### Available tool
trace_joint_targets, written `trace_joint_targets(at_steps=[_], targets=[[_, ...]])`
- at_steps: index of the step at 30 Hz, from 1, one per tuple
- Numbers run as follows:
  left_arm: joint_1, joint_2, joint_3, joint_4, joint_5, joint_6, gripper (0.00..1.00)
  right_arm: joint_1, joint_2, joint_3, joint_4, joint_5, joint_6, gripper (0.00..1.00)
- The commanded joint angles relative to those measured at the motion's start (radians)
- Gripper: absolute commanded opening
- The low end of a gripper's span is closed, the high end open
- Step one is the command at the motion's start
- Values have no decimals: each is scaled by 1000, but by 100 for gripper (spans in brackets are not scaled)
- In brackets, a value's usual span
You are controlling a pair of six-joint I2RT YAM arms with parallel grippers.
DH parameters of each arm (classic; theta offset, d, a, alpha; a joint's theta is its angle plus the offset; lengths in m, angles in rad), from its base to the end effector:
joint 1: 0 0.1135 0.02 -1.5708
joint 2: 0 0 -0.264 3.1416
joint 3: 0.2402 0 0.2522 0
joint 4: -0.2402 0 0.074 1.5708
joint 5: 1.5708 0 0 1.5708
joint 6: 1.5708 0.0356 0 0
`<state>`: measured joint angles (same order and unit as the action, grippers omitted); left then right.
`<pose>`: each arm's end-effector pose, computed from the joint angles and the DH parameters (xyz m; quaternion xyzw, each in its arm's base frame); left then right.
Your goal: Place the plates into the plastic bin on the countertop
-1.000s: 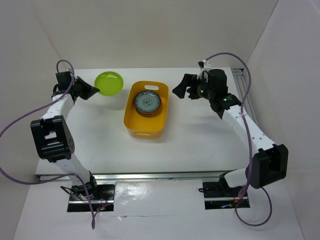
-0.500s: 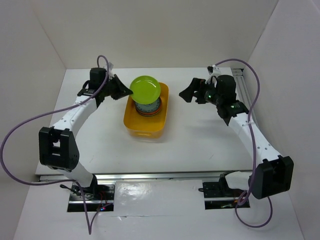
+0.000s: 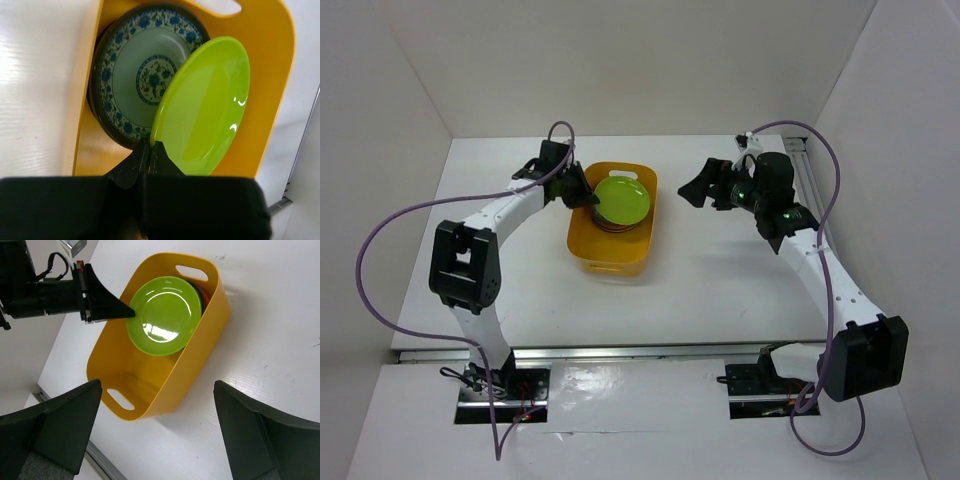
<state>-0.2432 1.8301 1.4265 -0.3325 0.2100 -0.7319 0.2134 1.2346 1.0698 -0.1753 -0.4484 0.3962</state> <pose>0.4031 -0.1077 0.2546 -0.1787 0.8924 -0.2735 0.3113 0.2747 0.0753 0.3463 -0.0551 0.8045 0.3421 0.4824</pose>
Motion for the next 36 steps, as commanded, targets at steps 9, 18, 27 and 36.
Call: trace_joint_targets(at_steps=[9, 18, 27, 36], targets=[[4, 77, 176, -65, -113, 11, 37, 32, -11, 21, 68, -36, 4, 100], [-14, -18, 245, -65, -31, 11, 84, 41, 42, 113, 2, 0, -16, 100], [44, -345, 419, -325, -146, 86, 100, 23, -13, 343, -412, 410, -117, 100], [107, -793, 321, -522, -506, 29, 100, 58, -225, 389, -595, 565, -97, 100]])
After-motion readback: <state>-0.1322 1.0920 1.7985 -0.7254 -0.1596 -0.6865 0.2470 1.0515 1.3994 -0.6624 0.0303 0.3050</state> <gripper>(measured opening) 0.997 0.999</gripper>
